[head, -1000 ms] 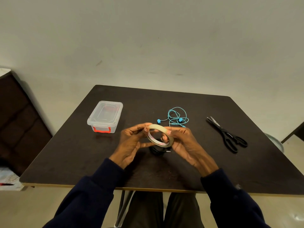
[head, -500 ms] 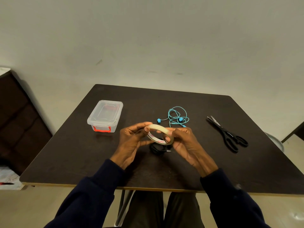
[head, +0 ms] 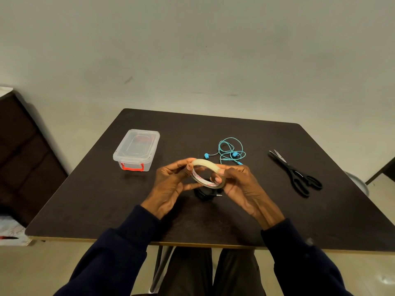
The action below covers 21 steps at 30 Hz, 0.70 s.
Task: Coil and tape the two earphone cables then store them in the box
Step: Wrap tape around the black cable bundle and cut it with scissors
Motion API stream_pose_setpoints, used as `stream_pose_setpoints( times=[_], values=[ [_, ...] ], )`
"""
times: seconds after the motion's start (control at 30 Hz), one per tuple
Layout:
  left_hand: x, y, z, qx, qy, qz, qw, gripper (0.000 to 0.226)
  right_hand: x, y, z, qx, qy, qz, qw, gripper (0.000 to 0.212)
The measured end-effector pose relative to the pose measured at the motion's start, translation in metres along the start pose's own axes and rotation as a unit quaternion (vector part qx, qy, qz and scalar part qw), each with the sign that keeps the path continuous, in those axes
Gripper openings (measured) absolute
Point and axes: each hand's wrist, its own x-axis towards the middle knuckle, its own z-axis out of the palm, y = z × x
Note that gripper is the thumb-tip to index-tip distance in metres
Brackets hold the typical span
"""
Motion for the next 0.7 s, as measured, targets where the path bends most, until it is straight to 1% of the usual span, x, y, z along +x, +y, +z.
stream_pose_setpoints(
  times=[0.1,0.2,0.33,0.43,0.5,0.6,0.7],
  values=[
    [-0.0001,-0.0002,-0.0009,0.017,0.011,0.010,1.000,0.026,-0.0002,0.0021,-0.0002,-0.005,0.002,-0.001,1.000,0.035],
    [0.0001,-0.0018,-0.0009,0.025,0.016,0.014,0.999,0.023,0.0001,0.0024,-0.0001,-0.005,0.013,-0.001,1.000,0.032],
    [0.0011,-0.0036,-0.0009,0.008,0.010,0.009,1.000,0.025,0.0009,0.0003,0.0010,0.010,0.029,0.002,1.000,0.028],
    [0.0012,-0.0037,-0.0008,-0.023,0.006,-0.012,1.000,0.030,-0.0022,-0.0038,0.0009,0.017,-0.008,0.001,1.000,0.037],
    [0.0012,-0.0029,-0.0011,-0.026,0.010,-0.021,0.999,0.033,-0.0034,-0.0046,-0.0009,0.030,-0.032,0.005,0.999,0.038],
    [0.0005,-0.0025,-0.0021,-0.036,0.010,-0.028,0.999,0.031,-0.0022,-0.0037,-0.0017,0.048,-0.036,0.011,0.998,0.033],
    [0.0002,-0.0031,-0.0029,-0.033,0.009,-0.014,0.999,0.026,0.0007,0.0012,-0.0010,0.063,-0.021,0.003,0.998,0.030]
  ],
)
